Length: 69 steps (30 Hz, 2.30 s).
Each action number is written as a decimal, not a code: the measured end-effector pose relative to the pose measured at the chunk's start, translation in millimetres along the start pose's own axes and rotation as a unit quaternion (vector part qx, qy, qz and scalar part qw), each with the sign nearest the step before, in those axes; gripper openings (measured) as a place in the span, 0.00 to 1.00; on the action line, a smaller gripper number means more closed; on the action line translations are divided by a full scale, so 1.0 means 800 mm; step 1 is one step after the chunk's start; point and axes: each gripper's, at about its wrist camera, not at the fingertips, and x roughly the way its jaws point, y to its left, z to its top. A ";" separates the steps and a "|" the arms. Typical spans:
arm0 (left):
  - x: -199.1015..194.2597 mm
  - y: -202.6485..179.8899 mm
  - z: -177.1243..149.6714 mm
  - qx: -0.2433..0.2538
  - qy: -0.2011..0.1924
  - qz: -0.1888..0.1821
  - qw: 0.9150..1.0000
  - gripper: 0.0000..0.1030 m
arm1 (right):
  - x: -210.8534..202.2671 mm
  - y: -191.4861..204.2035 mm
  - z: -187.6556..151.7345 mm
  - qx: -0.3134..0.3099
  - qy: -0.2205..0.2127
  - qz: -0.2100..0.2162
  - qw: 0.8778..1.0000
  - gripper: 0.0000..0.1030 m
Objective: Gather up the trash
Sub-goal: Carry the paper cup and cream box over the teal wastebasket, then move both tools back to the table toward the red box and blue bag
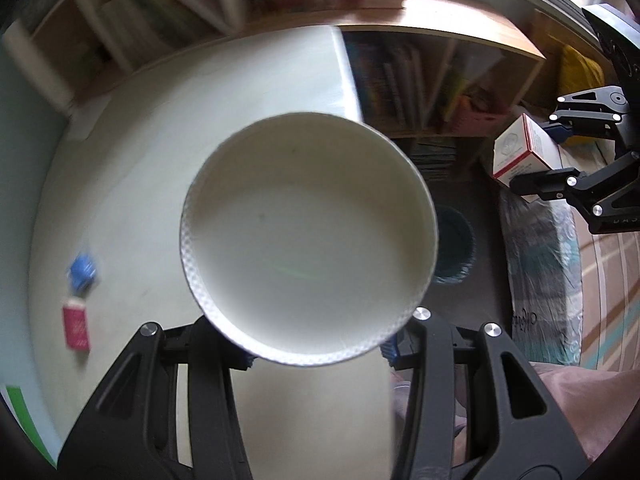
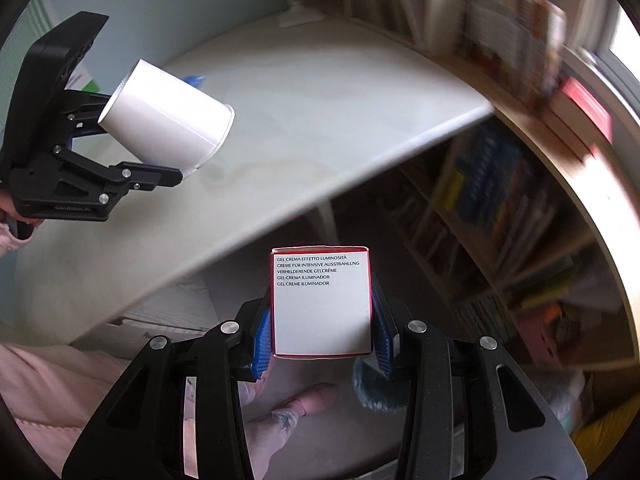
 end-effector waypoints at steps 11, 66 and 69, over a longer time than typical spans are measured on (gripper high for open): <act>0.033 -0.128 0.048 0.073 0.015 -0.047 0.996 0.41 | -0.033 -0.087 -0.105 0.084 0.002 -0.023 0.996 0.40; 0.209 -0.325 0.104 0.178 0.135 -0.095 0.970 0.72 | 0.040 -0.252 -0.248 0.253 0.066 -0.003 0.965 0.60; 0.200 -0.318 0.106 0.170 0.129 -0.091 0.973 0.72 | 0.033 -0.249 -0.242 0.243 0.057 -0.007 0.968 0.72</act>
